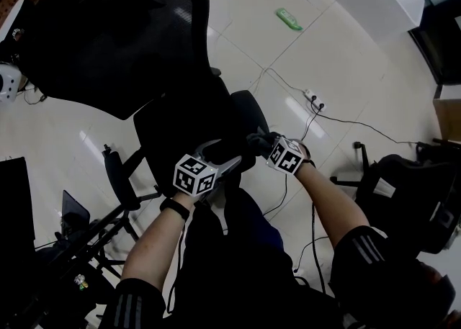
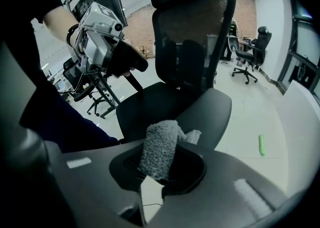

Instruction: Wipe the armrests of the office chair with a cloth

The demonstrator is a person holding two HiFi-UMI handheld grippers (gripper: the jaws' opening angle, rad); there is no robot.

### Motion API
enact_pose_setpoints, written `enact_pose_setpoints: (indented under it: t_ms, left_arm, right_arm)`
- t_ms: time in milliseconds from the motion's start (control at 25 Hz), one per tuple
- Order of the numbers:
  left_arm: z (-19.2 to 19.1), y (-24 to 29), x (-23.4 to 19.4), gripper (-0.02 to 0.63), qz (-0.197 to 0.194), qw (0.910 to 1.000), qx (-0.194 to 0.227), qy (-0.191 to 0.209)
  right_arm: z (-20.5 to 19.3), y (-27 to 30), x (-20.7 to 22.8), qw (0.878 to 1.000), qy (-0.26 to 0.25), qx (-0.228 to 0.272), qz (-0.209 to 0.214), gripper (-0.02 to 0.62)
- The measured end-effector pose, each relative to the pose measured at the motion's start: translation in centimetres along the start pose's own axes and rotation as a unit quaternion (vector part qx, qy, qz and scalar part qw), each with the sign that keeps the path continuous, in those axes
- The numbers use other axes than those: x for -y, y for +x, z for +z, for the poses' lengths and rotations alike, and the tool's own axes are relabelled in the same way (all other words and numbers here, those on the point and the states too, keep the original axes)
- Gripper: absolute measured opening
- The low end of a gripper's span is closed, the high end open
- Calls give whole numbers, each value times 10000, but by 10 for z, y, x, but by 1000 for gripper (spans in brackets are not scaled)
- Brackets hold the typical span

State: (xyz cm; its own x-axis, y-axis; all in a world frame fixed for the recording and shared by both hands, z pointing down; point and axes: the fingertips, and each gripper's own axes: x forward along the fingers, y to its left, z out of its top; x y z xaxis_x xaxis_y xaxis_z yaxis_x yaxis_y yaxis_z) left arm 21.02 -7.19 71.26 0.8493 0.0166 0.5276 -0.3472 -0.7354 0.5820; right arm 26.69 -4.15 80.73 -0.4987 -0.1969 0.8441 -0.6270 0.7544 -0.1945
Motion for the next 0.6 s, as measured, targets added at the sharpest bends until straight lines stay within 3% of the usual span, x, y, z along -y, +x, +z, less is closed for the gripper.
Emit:
enact_pose_setpoints:
  t_ms: [360, 600]
  left_arm:
    - [-17, -29, 9, 333, -62, 10000, 55, 0]
    - [-20, -61, 5, 333, 54, 9998, 202, -18]
  right_arm:
    - [-8, 0, -44, 9994, 191, -228, 185, 35]
    - [37, -10, -49, 9985, 458, 276, 64, 35]
